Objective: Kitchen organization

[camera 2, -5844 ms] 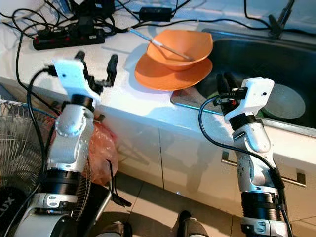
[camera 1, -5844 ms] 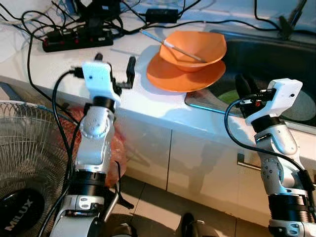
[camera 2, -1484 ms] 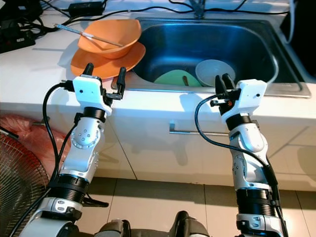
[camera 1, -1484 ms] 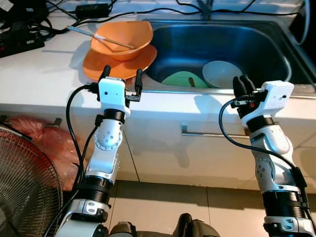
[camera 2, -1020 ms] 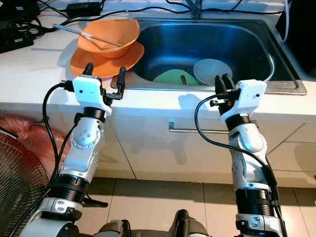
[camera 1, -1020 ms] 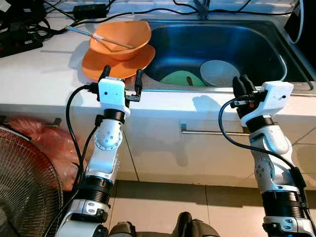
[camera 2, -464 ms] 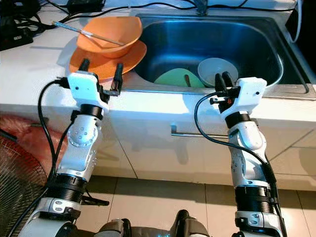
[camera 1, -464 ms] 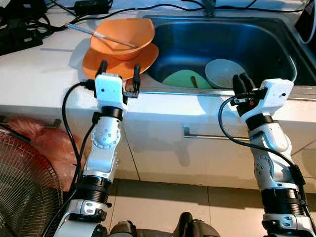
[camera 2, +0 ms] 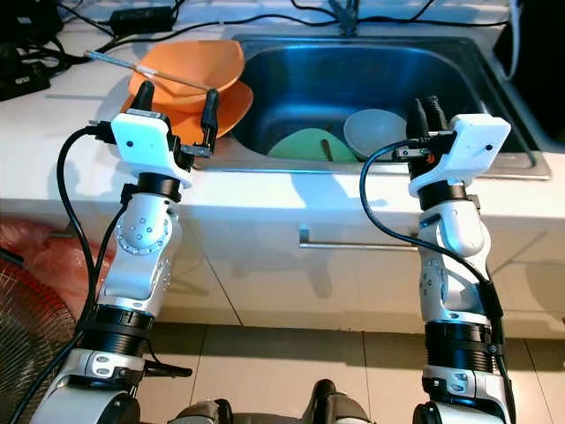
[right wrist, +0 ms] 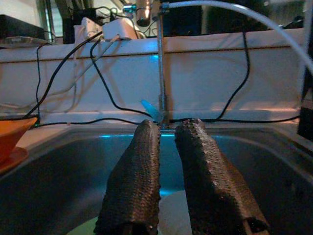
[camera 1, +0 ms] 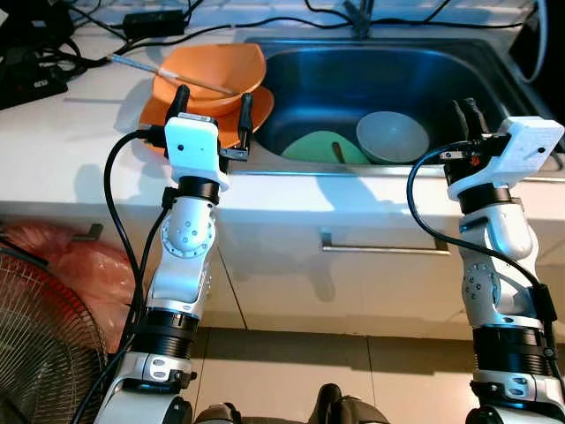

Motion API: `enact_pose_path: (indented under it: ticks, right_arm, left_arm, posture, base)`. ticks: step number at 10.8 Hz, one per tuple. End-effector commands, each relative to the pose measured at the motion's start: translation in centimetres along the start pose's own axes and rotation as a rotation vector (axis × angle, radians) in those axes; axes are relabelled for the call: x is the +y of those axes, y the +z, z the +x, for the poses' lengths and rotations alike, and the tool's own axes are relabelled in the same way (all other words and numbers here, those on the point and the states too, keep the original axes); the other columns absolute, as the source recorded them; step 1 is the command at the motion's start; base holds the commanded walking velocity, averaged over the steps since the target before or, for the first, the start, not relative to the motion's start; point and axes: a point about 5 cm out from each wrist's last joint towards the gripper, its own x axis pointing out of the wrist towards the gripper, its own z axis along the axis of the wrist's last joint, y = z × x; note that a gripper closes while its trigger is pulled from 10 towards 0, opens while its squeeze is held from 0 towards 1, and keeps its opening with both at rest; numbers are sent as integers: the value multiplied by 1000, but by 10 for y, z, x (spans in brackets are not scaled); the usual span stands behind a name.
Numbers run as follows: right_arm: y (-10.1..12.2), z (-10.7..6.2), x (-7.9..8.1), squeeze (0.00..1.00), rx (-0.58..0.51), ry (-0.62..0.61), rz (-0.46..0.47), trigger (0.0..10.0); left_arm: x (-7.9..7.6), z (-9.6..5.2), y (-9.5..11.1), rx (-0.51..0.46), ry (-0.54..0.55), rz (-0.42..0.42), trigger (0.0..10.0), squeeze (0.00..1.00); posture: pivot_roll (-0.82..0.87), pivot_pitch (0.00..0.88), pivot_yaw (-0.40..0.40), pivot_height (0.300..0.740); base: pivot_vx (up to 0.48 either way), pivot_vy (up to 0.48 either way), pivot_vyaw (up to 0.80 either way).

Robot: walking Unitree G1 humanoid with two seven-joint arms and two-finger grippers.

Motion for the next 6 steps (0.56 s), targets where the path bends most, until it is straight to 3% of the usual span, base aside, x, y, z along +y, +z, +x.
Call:
enact_pose_path:
  ticks: [1, 6]
  right_arm:
    - [2, -1, 1, 0, -19, -5, -1, 10000]
    - [23, 1, 0, 0, -159, -97, -53, 10000]
  left_arm:
    - [-1, -1, -1, 8, -2, 4, 10000, 0]
    - [-7, 1, 15, -66, -28, 27, 10000, 0]
  posture:
    - [-1, 178, 13, 740]
    - [-2, 180, 15, 740]
  base:
    - [255, 0, 0]
    - [266, 0, 0]
